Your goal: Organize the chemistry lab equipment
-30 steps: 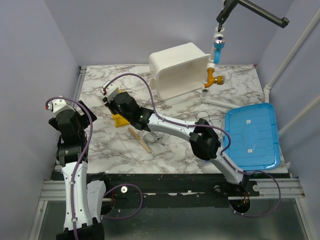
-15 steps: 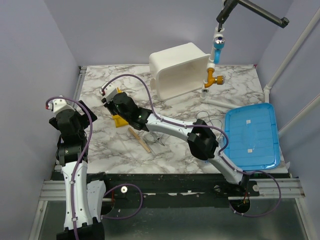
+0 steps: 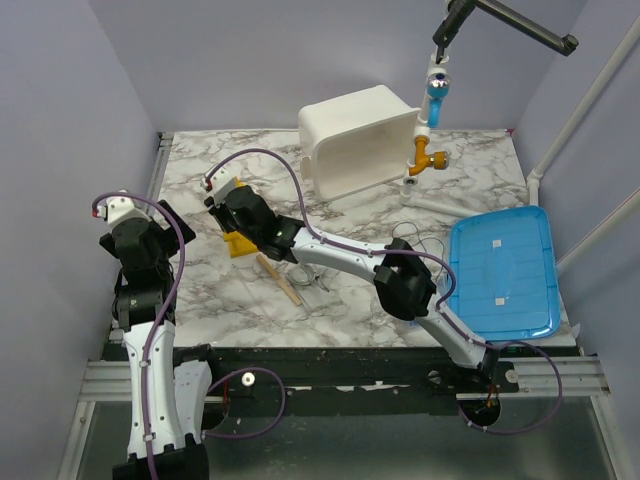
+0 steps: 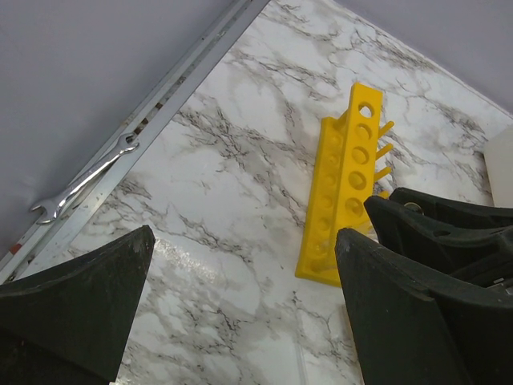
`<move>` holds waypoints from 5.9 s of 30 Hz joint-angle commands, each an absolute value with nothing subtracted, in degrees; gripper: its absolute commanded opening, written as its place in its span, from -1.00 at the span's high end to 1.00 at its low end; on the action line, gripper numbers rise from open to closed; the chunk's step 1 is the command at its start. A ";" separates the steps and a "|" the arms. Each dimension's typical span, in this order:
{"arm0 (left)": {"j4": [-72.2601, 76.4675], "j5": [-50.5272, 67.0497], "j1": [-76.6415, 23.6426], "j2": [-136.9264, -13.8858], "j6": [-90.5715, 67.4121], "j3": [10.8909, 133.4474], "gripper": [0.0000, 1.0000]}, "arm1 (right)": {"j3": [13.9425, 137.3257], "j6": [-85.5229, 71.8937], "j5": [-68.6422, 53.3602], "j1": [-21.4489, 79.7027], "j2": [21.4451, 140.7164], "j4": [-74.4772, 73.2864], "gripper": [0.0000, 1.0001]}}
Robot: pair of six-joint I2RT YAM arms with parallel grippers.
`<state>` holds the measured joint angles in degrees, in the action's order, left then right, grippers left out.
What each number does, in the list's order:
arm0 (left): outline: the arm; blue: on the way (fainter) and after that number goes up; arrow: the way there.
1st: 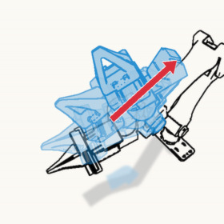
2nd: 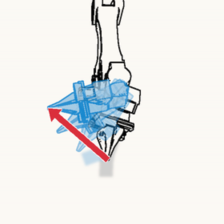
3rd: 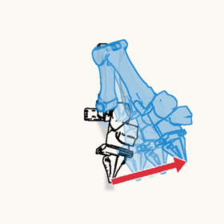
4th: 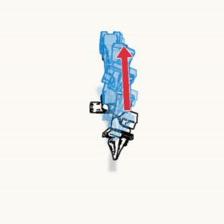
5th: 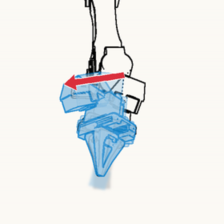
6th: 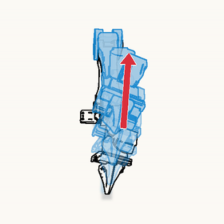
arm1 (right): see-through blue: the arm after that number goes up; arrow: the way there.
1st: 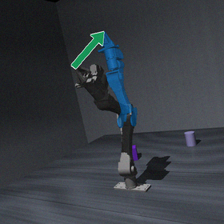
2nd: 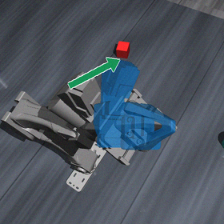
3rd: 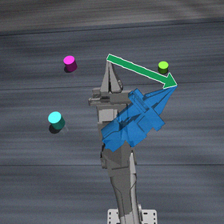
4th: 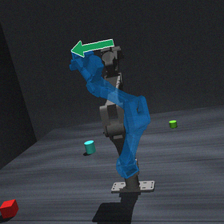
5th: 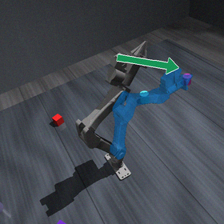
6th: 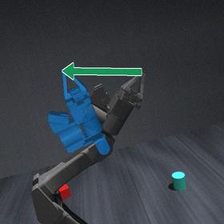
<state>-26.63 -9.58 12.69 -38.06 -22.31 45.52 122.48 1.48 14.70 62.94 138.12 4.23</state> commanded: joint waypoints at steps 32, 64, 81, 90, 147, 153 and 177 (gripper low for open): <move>-22.43 3.29 14.11 -51.19 -21.56 54.30 -0.97 | 98.77 -4.51 11.34 63.35 113.36 11.69 -0.80; -32.06 10.11 5.28 -96.42 -13.82 80.22 -0.66 | 64.34 -18.24 20.48 60.09 80.60 15.09 -0.91; -33.58 9.05 3.39 -102.59 -10.57 81.91 -0.30 | 63.47 -20.57 19.16 60.18 81.12 15.51 -0.91; -33.92 9.73 2.87 -104.17 -8.35 82.52 0.00 | 63.38 -20.93 19.07 60.12 81.45 15.52 -0.91; -25.74 14.78 6.27 -71.81 -13.55 74.85 -0.97 | 72.61 -26.36 29.15 49.97 89.73 1.30 -0.94; -24.49 10.80 1.73 -67.51 -13.55 71.26 -0.97 | 81.21 -26.10 30.28 46.90 102.74 9.48 -0.89; -24.46 14.28 1.50 -68.12 -15.64 71.62 -0.97 | 100.61 -4.87 35.90 44.30 127.22 27.47 0.18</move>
<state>-25.78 12.73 1.48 -67.81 -14.90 71.61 97.01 -9.50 36.32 44.18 125.99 27.00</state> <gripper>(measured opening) 0.986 0.521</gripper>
